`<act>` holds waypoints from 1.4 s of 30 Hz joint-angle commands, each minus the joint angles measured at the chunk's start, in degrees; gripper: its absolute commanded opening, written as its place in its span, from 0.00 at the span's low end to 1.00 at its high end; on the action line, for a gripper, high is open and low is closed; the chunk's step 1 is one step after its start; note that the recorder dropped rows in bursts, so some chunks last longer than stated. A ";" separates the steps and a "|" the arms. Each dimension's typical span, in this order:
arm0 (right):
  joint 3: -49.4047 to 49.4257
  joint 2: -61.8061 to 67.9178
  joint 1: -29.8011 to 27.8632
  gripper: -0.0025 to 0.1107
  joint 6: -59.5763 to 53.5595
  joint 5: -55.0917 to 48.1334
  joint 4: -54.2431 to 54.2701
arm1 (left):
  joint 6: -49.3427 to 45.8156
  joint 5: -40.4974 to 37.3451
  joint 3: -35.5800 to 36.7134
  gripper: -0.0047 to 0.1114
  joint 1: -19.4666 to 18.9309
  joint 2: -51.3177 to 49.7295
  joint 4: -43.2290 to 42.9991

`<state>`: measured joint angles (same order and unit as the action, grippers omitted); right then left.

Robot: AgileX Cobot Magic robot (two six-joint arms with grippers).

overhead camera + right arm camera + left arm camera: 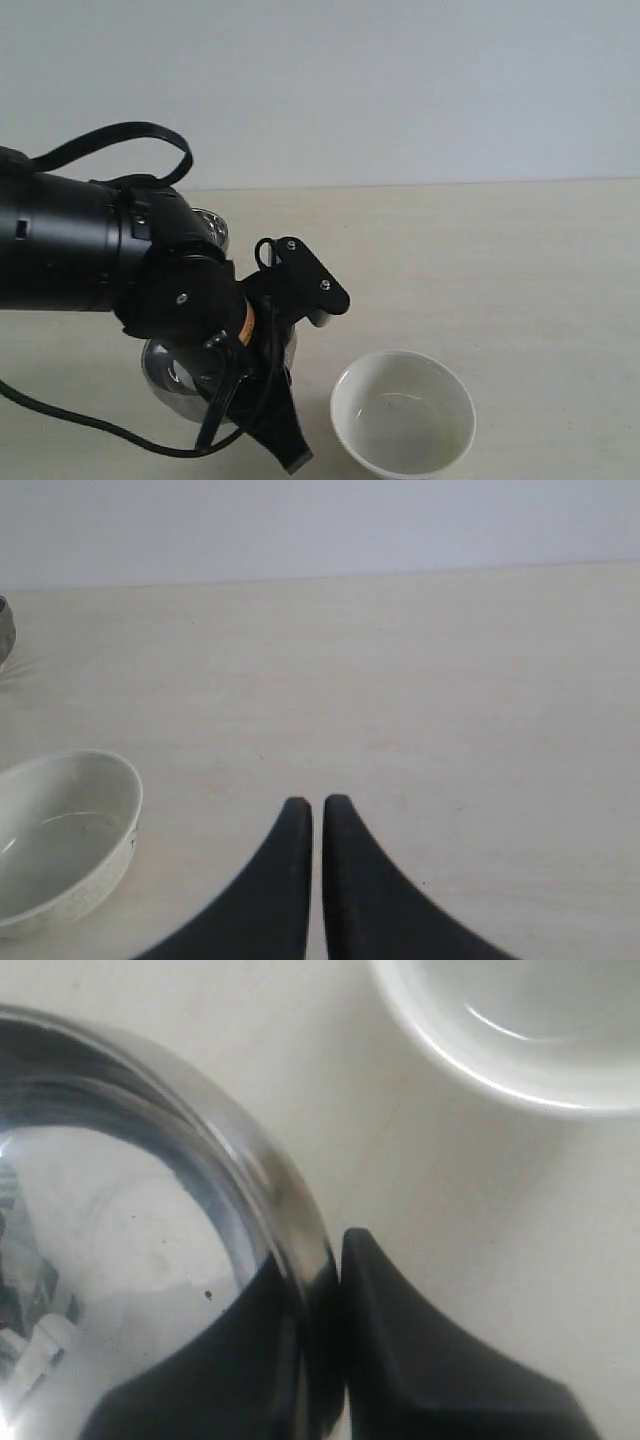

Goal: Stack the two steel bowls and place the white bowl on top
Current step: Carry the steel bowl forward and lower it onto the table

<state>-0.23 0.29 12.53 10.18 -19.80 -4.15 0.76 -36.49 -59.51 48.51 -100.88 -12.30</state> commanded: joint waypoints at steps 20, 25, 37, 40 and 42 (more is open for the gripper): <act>0.23 -0.29 -0.05 0.02 -0.03 0.03 -0.44 | -3.35 1.99 -2.51 0.07 1.37 -5.11 -1.50; 0.23 -0.29 -0.05 0.02 -0.03 0.14 -0.44 | -3.35 1.88 -2.51 0.07 1.37 -7.08 -1.50; 0.23 -0.29 -0.05 0.02 -0.03 0.14 -0.44 | -2.85 -1.04 -5.21 0.20 1.37 -7.47 -1.88; 0.23 -0.29 -0.05 0.02 -0.03 0.24 -0.44 | -2.85 -2.49 -6.26 0.35 1.37 -7.47 -1.88; 0.23 -0.29 -0.05 0.02 -0.03 0.24 -0.44 | -2.85 -2.98 -6.50 0.42 1.37 -7.47 -1.78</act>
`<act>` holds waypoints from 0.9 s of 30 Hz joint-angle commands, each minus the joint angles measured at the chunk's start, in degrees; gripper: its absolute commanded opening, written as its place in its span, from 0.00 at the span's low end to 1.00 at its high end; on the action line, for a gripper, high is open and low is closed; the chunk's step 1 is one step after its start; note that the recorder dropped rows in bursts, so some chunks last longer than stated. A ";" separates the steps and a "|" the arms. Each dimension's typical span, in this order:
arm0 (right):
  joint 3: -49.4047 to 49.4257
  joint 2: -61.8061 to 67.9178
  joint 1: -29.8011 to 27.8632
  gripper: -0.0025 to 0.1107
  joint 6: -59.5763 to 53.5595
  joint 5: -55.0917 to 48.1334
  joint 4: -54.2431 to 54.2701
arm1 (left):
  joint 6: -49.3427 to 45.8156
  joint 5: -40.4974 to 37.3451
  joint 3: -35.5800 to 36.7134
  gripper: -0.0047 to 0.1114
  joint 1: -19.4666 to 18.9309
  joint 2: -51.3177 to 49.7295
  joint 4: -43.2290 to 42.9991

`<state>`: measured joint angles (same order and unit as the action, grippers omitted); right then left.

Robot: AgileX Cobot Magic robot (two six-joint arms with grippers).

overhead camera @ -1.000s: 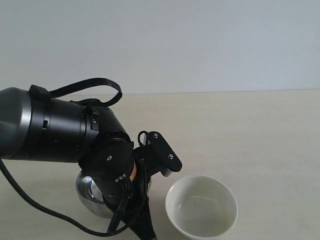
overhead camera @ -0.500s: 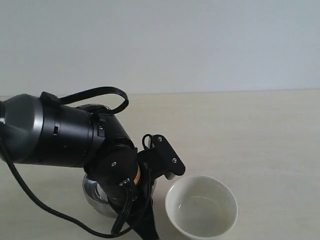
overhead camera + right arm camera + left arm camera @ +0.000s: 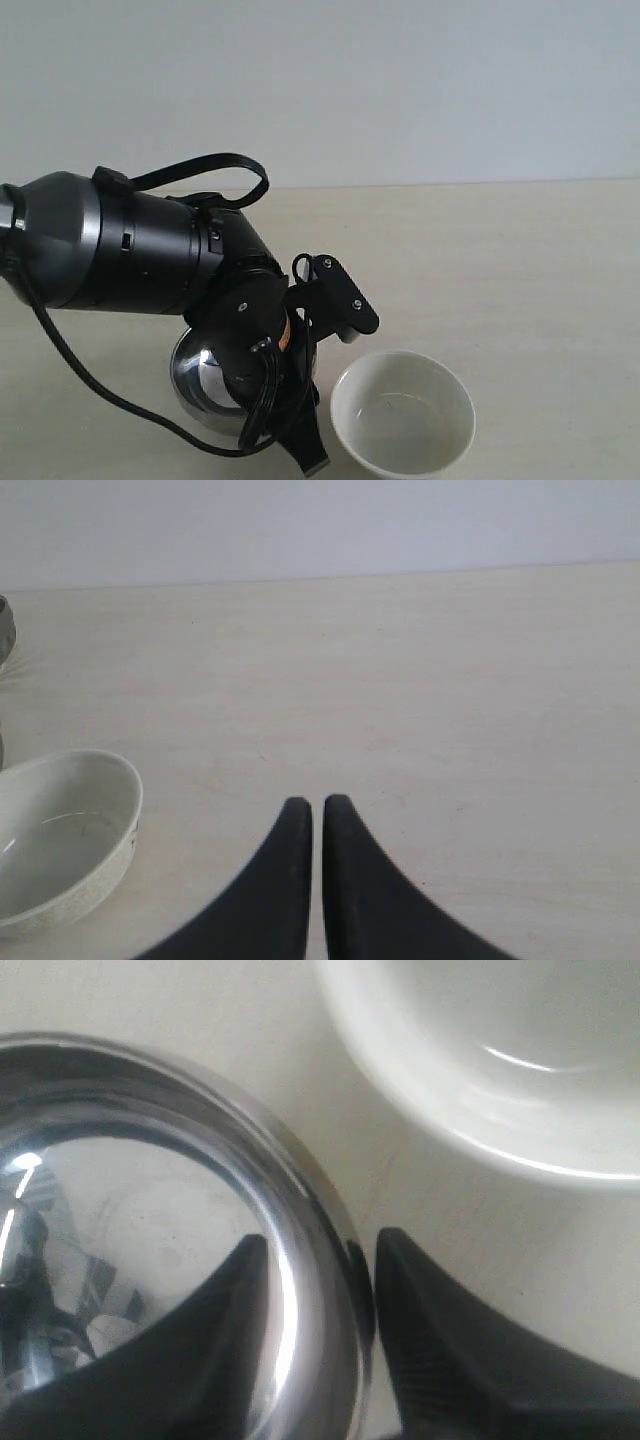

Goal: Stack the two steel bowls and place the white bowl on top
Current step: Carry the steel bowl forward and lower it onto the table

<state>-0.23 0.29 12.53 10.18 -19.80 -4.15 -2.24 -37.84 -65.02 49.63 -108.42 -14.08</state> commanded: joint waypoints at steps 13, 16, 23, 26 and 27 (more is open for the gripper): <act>0.23 -0.29 -0.05 0.02 -0.03 0.24 -0.44 | 2.24 -6.96 -0.99 0.43 0.25 0.75 -4.16; 0.23 -0.29 -0.05 0.02 -0.03 0.24 -0.44 | 2.85 -6.12 -0.99 0.43 0.25 2.27 -4.92; 0.23 -0.29 -0.05 0.02 -0.03 0.24 -0.44 | 3.79 -5.16 -0.99 0.43 0.25 9.56 -4.92; 0.23 -0.29 -0.05 0.02 -0.03 0.24 -0.44 | 4.97 -4.30 -0.99 0.43 0.25 12.52 -4.81; 0.23 -0.29 -0.05 0.02 -0.03 0.24 -0.44 | 5.33 -4.00 -0.99 0.43 0.25 13.54 -4.81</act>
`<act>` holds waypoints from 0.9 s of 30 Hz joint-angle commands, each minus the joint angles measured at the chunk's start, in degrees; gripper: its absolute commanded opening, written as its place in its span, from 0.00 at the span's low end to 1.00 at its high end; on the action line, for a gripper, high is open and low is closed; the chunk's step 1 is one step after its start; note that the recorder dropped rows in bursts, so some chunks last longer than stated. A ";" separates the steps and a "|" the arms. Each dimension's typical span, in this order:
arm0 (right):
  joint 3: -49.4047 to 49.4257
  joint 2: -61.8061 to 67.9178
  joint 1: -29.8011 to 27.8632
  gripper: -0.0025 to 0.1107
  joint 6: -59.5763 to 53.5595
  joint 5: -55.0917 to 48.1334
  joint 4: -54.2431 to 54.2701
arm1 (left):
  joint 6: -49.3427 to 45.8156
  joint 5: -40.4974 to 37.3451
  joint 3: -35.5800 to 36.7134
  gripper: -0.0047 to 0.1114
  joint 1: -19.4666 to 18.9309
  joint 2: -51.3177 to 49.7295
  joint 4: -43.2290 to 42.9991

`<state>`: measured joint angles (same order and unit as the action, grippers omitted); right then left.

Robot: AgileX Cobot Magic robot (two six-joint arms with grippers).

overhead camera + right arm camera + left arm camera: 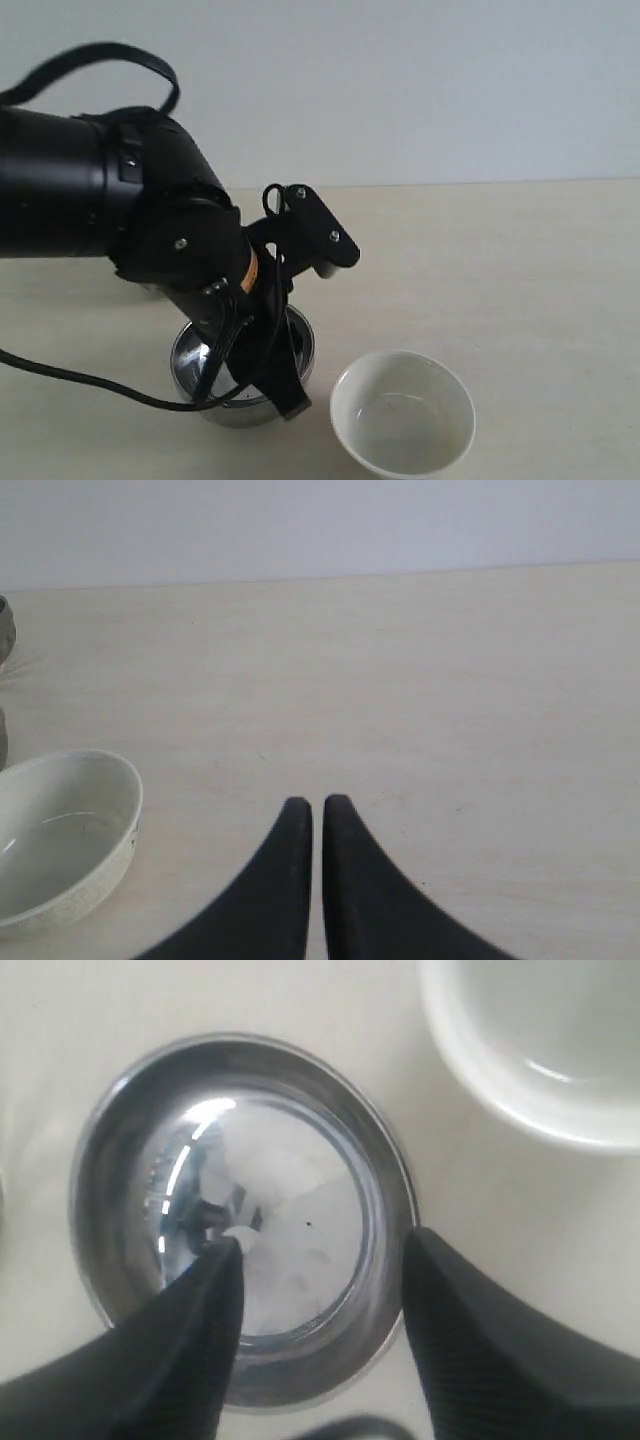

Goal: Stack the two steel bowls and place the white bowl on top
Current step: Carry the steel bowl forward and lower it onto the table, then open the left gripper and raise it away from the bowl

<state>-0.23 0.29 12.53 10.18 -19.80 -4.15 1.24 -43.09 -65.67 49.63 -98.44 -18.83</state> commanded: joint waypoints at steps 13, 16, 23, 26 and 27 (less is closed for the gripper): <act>0.23 -0.29 -0.05 0.02 -0.03 0.24 -0.44 | 19.49 -2.24 1.70 0.43 -22.15 20.14 -8.37; 0.23 -0.29 -0.05 0.02 -0.03 0.24 -0.44 | 19.94 -0.66 2.28 0.43 -26.86 22.38 -5.96; 0.23 -0.29 -0.05 0.02 -0.03 0.24 -0.44 | 22.34 3.77 2.28 0.43 -27.33 21.28 -5.40; 0.23 -0.29 -0.05 0.02 -0.03 0.24 -0.44 | 23.52 4.75 2.28 0.43 -27.33 19.66 -4.98; 0.23 -0.29 -0.05 0.02 -0.03 0.24 -0.44 | 23.52 5.00 2.28 0.43 -27.33 18.95 -5.01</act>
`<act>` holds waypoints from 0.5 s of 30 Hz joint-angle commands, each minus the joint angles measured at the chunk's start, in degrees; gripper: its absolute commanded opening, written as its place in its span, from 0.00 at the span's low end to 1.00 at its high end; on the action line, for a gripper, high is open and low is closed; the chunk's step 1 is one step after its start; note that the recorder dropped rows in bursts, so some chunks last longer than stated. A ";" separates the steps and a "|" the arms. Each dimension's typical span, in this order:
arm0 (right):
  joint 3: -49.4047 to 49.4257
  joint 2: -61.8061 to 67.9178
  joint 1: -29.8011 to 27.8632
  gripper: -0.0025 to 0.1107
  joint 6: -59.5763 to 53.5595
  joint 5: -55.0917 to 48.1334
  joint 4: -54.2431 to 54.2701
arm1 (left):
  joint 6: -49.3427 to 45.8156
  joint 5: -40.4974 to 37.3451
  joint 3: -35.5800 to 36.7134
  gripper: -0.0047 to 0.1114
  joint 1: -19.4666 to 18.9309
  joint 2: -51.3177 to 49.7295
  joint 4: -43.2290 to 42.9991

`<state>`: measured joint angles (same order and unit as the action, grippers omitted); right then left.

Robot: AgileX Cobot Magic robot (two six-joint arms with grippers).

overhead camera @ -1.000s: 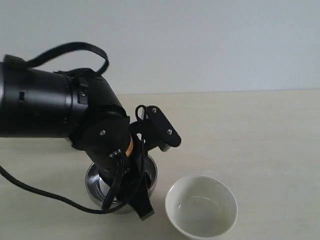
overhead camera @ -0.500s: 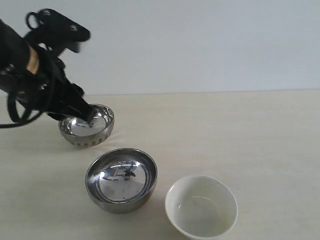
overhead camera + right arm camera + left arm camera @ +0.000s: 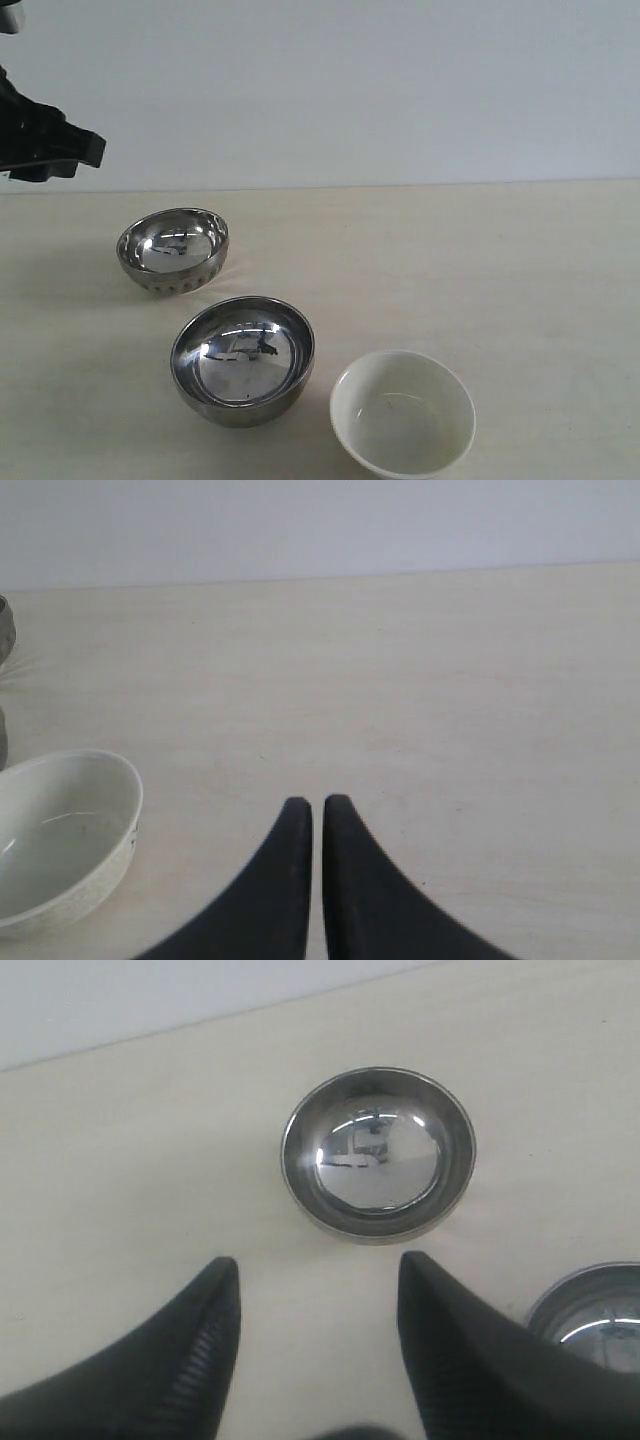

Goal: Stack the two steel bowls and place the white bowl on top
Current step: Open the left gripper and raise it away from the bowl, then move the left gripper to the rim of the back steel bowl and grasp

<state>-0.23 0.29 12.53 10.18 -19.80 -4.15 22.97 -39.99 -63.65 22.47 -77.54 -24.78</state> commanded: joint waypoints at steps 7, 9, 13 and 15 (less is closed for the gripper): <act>0.23 -0.29 -0.05 0.02 -0.03 0.24 -0.44 | 8.73 4.24 -1.50 0.43 -4.07 -11.60 1.06; 0.23 -0.29 -0.05 0.02 -0.03 0.24 -0.44 | 8.71 4.49 -3.28 0.43 -6.86 -15.36 3.27; 0.23 -0.29 -0.05 0.02 -0.03 0.24 -0.44 | 5.45 4.91 -10.60 0.43 -8.66 -23.69 5.64; 0.23 -0.29 -0.05 0.02 -0.03 0.24 -0.44 | 5.30 4.91 -14.26 0.43 -8.66 -27.16 7.27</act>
<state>-0.23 0.29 12.53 10.18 -19.80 -4.15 28.92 -35.78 -74.83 13.93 -102.06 -19.11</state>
